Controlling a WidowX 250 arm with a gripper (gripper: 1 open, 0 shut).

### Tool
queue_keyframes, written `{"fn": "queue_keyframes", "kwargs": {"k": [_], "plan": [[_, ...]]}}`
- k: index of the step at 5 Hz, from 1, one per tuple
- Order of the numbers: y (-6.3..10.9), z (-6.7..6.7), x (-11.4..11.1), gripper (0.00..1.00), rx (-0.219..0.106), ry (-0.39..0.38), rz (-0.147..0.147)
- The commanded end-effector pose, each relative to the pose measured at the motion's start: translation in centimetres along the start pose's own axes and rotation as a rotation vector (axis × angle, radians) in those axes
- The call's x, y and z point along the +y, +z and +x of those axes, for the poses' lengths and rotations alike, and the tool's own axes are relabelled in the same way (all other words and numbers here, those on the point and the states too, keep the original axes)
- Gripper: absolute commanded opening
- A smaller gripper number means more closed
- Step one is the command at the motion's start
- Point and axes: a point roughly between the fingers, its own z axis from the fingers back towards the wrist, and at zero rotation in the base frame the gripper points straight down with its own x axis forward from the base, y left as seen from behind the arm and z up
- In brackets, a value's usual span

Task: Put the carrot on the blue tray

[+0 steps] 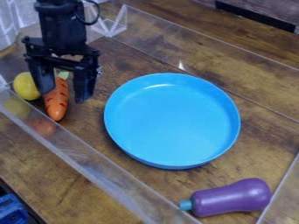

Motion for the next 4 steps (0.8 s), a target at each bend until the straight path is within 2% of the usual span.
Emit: {"fn": "queue_keyframes", "kwargs": {"k": [1,4], "plan": [[0.3,0.6,1.0,1.00,-0.051,0.023,-0.006],[-1.6,1.2,2.2,1.00,-0.076,0.054,-0.012]]}}
